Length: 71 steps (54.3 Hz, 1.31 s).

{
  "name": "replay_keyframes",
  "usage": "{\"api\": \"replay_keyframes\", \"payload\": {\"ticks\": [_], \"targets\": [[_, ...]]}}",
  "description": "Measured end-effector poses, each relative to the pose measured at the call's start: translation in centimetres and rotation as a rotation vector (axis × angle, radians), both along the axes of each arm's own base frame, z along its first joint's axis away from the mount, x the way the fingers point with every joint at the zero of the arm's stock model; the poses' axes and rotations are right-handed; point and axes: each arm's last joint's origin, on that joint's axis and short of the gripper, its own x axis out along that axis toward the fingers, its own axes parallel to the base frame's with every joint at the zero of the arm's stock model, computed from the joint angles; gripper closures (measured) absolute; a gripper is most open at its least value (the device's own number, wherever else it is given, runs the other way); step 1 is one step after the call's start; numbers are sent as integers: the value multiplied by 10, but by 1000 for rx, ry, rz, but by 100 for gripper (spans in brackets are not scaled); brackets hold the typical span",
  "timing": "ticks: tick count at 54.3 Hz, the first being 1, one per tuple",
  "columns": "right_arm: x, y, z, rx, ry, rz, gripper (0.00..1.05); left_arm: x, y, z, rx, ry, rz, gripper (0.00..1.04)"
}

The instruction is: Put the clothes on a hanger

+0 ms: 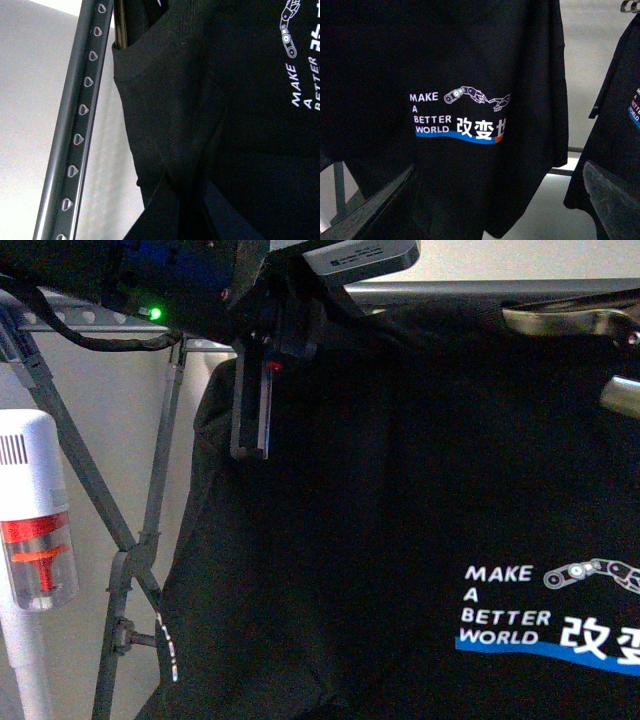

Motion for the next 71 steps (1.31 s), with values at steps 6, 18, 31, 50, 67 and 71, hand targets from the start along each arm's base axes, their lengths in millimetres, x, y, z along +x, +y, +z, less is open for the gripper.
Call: {"api": "replay_keyframes", "payload": {"ticks": [6,18,31,50,67,71], "targets": [[3,-11,4,148,196,205,7,0,0,0,0,0,2,100],[61,-86,69,-206,59,201,7,0,1,-1,1,1,1,100],[134,-102,113,-967,-89,260,7,0,-1,-1,1,0,-4,100],[184,-79,185,-1458,-322,332,7,0,0,-1,1,0,-3,100],[205,-64,219,-1523,-315,314,7,0,0,-1,2,-1,-2,100],[213,-64,218,-1520,-288,311,7,0,0,-1,2,-1,0,100]]}}
